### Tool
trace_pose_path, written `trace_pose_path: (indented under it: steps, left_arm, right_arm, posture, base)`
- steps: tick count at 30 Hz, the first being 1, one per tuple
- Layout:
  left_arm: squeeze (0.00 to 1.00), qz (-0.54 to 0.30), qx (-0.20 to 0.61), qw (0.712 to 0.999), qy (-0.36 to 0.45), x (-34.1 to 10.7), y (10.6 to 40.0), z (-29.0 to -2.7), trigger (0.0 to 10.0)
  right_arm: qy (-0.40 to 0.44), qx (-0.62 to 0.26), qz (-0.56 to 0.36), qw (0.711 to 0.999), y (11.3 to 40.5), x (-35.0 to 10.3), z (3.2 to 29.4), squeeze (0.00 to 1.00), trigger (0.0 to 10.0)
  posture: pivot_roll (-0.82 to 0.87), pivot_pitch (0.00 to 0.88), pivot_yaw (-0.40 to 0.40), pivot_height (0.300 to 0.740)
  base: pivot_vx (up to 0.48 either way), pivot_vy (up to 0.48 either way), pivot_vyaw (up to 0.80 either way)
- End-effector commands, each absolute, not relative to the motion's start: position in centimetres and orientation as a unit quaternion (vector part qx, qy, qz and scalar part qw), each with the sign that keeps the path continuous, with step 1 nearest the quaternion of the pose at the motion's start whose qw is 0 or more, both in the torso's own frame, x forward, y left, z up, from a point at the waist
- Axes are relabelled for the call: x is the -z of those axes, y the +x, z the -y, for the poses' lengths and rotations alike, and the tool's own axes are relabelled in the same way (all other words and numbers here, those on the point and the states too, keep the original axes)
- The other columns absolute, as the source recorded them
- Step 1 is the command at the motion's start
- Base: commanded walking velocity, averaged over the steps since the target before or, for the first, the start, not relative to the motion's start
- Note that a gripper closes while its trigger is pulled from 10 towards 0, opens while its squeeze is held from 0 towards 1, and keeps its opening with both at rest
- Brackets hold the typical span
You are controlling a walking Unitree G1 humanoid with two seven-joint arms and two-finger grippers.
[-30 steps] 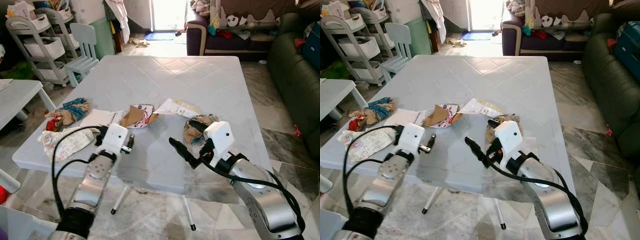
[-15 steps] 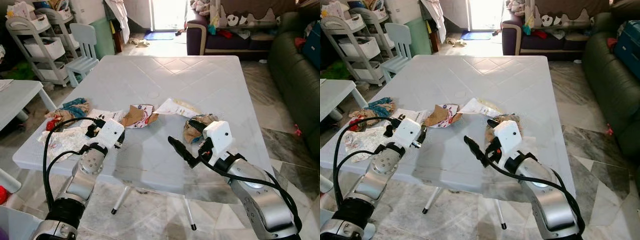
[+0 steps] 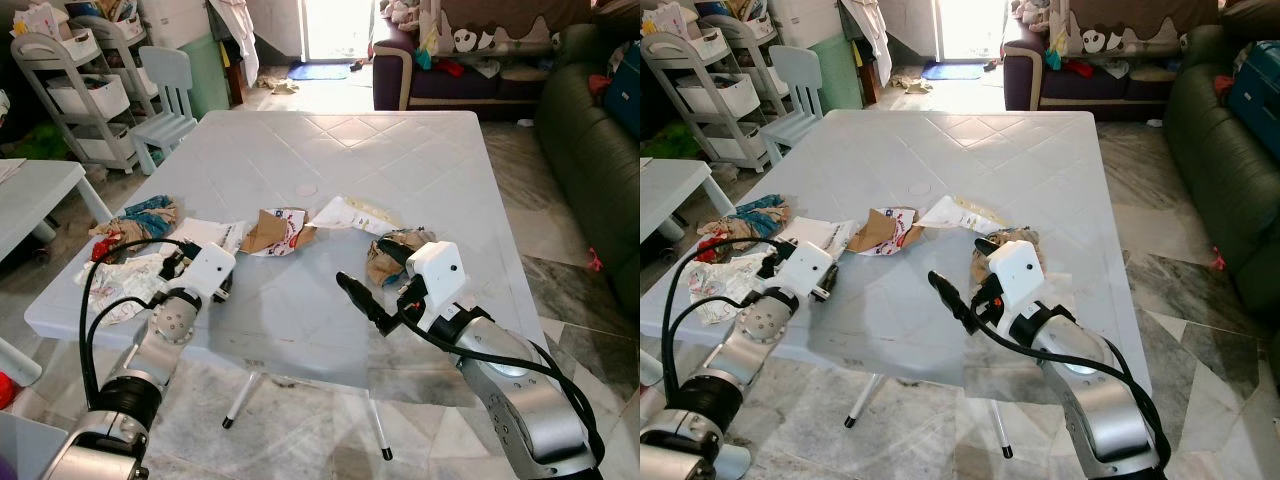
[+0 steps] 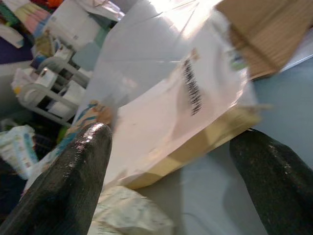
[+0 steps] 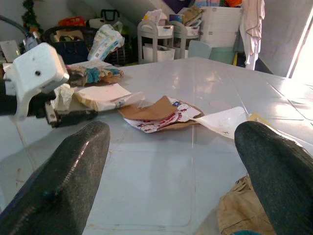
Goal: Picking trash to rubbish bin
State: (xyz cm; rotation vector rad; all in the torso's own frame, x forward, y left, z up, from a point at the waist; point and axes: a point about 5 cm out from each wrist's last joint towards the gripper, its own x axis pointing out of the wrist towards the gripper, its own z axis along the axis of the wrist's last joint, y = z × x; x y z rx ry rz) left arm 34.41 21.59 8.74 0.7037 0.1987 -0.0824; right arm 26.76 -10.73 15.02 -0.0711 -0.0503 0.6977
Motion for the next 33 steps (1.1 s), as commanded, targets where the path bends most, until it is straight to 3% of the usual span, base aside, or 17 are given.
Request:
trace_pose_path:
  steps: [1,2,3,4,5,13,15,17,33]
  left_arm:
    - [0.00,-0.094,0.027,0.931,0.352,-9.1,34.6,-22.3,10.0]
    - [0.00,-0.087,0.018,0.926,0.368,-9.2,34.7,-22.6,10.0]
    - [0.00,-0.081,0.016,0.923,0.377,-9.3,34.7,-22.6,7.6]
    - [0.00,-0.076,0.016,0.921,0.383,-9.3,34.8,-22.6,6.8]
    - [0.00,-0.070,0.021,0.919,0.388,-9.2,34.8,-22.2,0.0]
    - [0.00,-0.057,0.024,0.927,0.370,-9.6,35.5,-21.1,0.0]
    - [0.00,-0.050,0.036,0.926,0.371,-9.7,35.7,-20.5,1.5]
    - [0.00,-0.047,0.036,0.928,0.367,-9.6,35.7,-20.4,0.0]
    - [0.00,-0.045,0.043,0.932,0.356,-9.4,35.7,-20.3,0.0]
  right_arm:
    - [-0.035,-0.343,0.029,0.938,26.7,-15.4,10.8,0.00,10.0]
    - [-0.035,-0.342,0.029,0.939,26.7,-15.4,10.8,0.00,10.0]
    - [-0.034,-0.341,0.030,0.939,26.7,-15.5,10.8,0.00,10.0]
    - [-0.032,-0.341,0.030,0.939,26.7,-15.5,10.8,0.00,10.0]
    - [-0.027,-0.347,0.028,0.937,26.6,-15.5,10.6,0.00,10.0]
    - [0.000,-0.420,0.004,0.907,25.2,-15.5,9.6,0.00,10.0]
    - [0.002,-0.438,-0.007,0.899,24.7,-15.3,9.5,0.00,10.0]
    - [0.005,-0.439,-0.011,0.898,24.5,-15.2,9.5,0.00,10.0]
    - [0.018,-0.457,-0.031,0.889,23.9,-14.9,9.1,0.00,10.0]
  posture:
    - [-0.12,0.000,0.060,0.740]
    - [-0.12,0.000,0.053,0.740]
    - [-0.12,0.000,0.052,0.740]
    - [-0.12,0.000,0.050,0.740]
    - [-0.13,0.002,0.047,0.740]
    - [-0.14,0.007,0.044,0.740]
    - [-0.14,0.010,0.047,0.740]
    - [-0.14,0.012,0.049,0.740]
    - [-0.13,0.011,0.046,0.740]
  base:
    - [0.000,0.000,0.00]
    - [0.000,0.000,0.00]
    - [0.000,0.000,0.00]
    - [0.000,0.000,0.00]
    - [0.000,0.000,0.00]
    - [0.000,0.000,0.00]
    - [0.000,0.000,0.00]
    - [0.000,0.000,0.00]
    - [0.000,0.000,0.00]
